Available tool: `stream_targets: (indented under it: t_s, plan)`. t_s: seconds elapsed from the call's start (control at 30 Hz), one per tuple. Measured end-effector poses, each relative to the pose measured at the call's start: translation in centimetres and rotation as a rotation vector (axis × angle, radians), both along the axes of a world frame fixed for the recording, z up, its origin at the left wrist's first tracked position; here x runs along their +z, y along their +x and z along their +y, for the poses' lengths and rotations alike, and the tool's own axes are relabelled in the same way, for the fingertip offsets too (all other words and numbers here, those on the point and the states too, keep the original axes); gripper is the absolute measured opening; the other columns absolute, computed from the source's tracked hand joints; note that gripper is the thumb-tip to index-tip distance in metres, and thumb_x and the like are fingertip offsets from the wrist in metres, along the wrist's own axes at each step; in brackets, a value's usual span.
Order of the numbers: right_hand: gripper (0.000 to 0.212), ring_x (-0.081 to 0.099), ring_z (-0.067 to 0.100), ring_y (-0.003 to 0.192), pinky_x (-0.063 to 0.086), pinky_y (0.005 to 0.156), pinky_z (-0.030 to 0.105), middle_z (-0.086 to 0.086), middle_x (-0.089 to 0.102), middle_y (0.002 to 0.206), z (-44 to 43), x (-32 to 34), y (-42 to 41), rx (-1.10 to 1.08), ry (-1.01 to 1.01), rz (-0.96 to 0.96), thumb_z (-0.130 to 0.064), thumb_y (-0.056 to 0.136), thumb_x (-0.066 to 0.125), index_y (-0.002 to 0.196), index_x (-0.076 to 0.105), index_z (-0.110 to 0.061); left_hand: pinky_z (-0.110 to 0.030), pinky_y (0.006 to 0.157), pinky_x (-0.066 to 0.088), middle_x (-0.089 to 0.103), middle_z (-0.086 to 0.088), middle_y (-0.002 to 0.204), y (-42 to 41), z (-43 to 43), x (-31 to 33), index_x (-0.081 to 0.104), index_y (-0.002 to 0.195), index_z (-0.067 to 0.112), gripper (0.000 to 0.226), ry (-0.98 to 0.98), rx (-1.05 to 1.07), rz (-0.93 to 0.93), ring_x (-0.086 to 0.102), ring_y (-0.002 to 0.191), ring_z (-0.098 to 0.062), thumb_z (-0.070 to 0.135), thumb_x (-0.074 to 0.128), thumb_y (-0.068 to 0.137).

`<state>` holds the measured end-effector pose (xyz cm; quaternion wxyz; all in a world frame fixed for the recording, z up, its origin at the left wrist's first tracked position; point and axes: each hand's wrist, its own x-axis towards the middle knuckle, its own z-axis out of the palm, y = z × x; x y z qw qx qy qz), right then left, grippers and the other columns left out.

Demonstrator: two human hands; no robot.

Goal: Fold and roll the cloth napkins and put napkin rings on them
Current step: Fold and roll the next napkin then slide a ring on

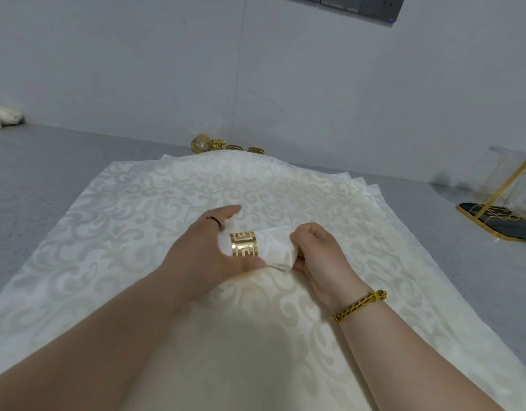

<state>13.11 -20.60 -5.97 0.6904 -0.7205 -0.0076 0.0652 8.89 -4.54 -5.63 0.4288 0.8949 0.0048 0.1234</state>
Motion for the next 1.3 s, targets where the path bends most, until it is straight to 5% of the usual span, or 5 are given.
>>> stream_targets:
  t_s: [0.2,0.47,0.9,1.1,1.3]
  plan:
    - [0.009,0.053,0.011,0.087,0.045,0.084,0.029,-0.006,0.056,0.088,1.0,-0.3,0.1,0.027,0.083,0.008,-0.029,0.092,0.049,0.087,0.054,-0.025,-0.025,0.098,0.032,0.051,0.003,0.131,1.0,0.4,-0.4,0.048,0.13,0.019,0.045,-0.822,0.203,0.019,0.047,0.116,-0.01,0.043,0.029,0.096]
    - [0.038,0.042,0.014,0.127,0.03,0.112,0.036,-0.003,0.046,0.136,1.8,-1.1,-0.3,0.106,0.035,-0.033,-0.028,0.094,0.045,0.131,0.046,-0.018,-0.016,0.096,0.028,0.053,0.004,0.128,1.1,-0.8,-0.8,0.05,0.127,0.019,0.036,-0.535,0.171,-0.062,0.045,0.12,-0.009,0.026,0.029,0.099]
    - [0.042,0.055,0.011,0.094,0.044,0.076,0.011,-0.007,0.056,0.105,-1.9,0.8,0.3,0.432,-0.557,-0.327,-0.002,0.083,0.057,0.121,0.054,-0.019,-0.01,0.074,0.032,0.043,0.024,0.102,-0.3,1.4,-0.4,0.046,0.124,0.034,0.06,0.232,-0.114,0.067,0.041,0.096,0.001,0.032,0.075,0.072]
    - [0.08,0.021,0.018,0.138,0.008,0.113,0.029,0.002,0.025,0.15,0.0,0.0,-1.1,0.369,-0.974,-0.744,-0.049,0.071,0.063,0.14,0.033,-0.022,-0.007,0.068,0.034,0.045,0.018,0.097,-0.5,0.8,-0.5,0.047,0.122,0.029,0.059,0.3,-0.049,-0.015,0.043,0.091,-0.002,0.035,0.075,0.07]
    - [0.043,0.051,0.011,0.11,0.014,0.108,0.02,-0.005,0.06,0.119,0.9,0.5,-1.1,0.361,-0.873,-0.84,-0.026,0.082,0.065,0.123,0.055,-0.019,-0.005,0.069,0.033,0.044,0.027,0.087,-0.3,0.9,-0.4,0.046,0.106,0.036,0.049,0.246,-0.087,-0.006,0.046,0.091,-0.003,0.031,0.078,0.068]
